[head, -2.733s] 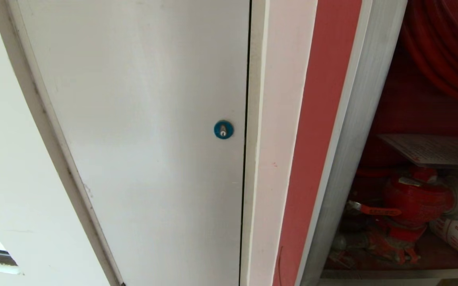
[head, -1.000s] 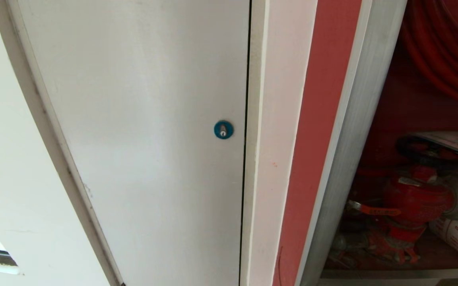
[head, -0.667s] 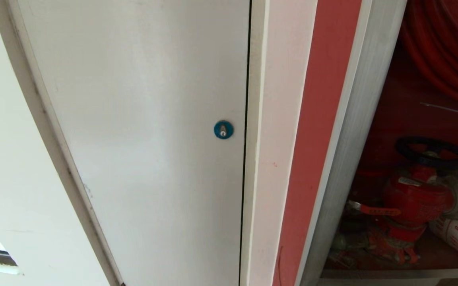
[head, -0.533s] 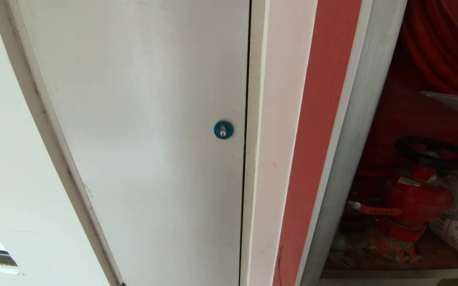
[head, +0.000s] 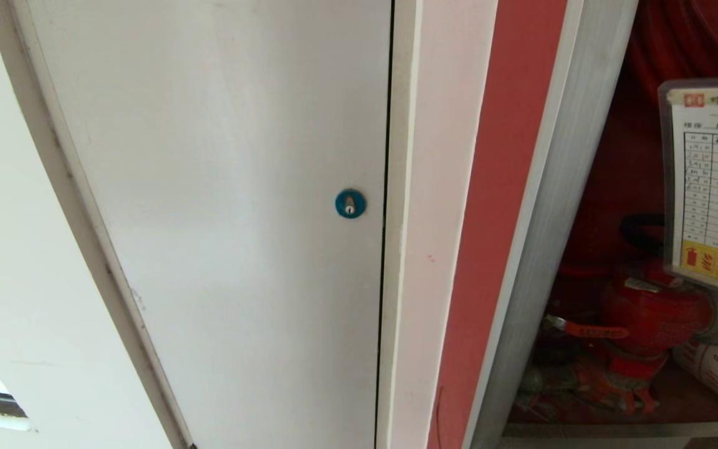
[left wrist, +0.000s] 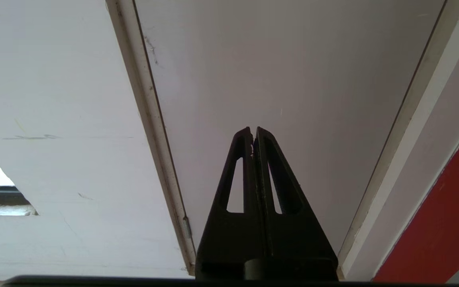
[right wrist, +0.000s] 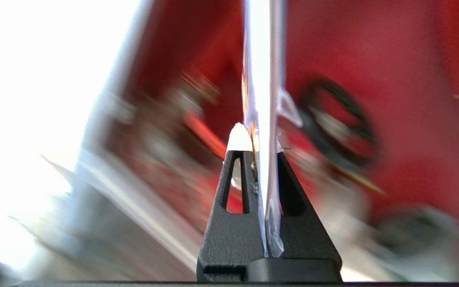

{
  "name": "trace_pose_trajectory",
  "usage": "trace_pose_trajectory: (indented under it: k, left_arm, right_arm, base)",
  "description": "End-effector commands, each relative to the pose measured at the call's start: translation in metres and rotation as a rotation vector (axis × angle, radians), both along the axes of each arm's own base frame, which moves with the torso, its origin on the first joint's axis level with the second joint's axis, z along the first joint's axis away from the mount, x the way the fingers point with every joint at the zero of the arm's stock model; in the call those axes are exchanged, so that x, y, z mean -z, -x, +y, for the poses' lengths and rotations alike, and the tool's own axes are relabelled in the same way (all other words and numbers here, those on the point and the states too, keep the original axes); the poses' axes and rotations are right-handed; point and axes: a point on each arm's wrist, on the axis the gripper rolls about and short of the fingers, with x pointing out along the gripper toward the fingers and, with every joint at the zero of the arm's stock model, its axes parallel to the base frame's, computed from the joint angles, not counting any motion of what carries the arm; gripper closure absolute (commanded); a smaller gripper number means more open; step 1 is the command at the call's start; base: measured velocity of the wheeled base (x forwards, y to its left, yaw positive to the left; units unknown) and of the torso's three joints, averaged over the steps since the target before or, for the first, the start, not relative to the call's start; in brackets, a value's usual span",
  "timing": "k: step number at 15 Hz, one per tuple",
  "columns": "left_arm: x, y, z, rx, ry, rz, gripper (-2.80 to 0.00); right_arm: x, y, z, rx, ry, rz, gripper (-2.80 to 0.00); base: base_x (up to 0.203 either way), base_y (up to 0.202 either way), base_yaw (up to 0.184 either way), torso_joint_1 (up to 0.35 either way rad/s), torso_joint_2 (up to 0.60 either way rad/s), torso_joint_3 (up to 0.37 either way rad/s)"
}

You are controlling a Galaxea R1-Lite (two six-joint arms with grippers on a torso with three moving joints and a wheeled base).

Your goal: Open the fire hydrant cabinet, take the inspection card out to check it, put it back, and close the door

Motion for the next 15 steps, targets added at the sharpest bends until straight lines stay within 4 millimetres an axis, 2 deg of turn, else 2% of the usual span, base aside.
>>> trace_pose_trajectory:
  k: [1,5,8,15]
  left_arm:
    - [0.0,0.0,0.0,0.0,0.0,0.0,0.0]
    - [0.0,0.0,0.0,0.0,0.0,0.0,0.0]
    - [0.0,0.0,0.0,0.0,0.0,0.0,0.0]
    - [0.0,0.0,0.0,0.0,0.0,0.0,0.0]
  right_arm:
    - [0.0,-0.002,0.002,-0.107,-0.14,0.037,0.0]
    - [0.0,-0.004,0.005,-0.285,-0.375,0.127,0.0]
    - [0.001,-0.012,0.009,-0.431,-0.417,0.192,0.0]
    - [0.003,-0.071,0.03,-0.69,-0.442,0.393,0.0]
  base:
    - [0.0,0.0,0.0,0.0,0.0,0.0]
    - [0.0,0.0,0.0,0.0,0.0,0.0]
    - [0.0,0.0,0.0,0.0,0.0,0.0]
    - [0.0,0.0,0.0,0.0,0.0,0.0]
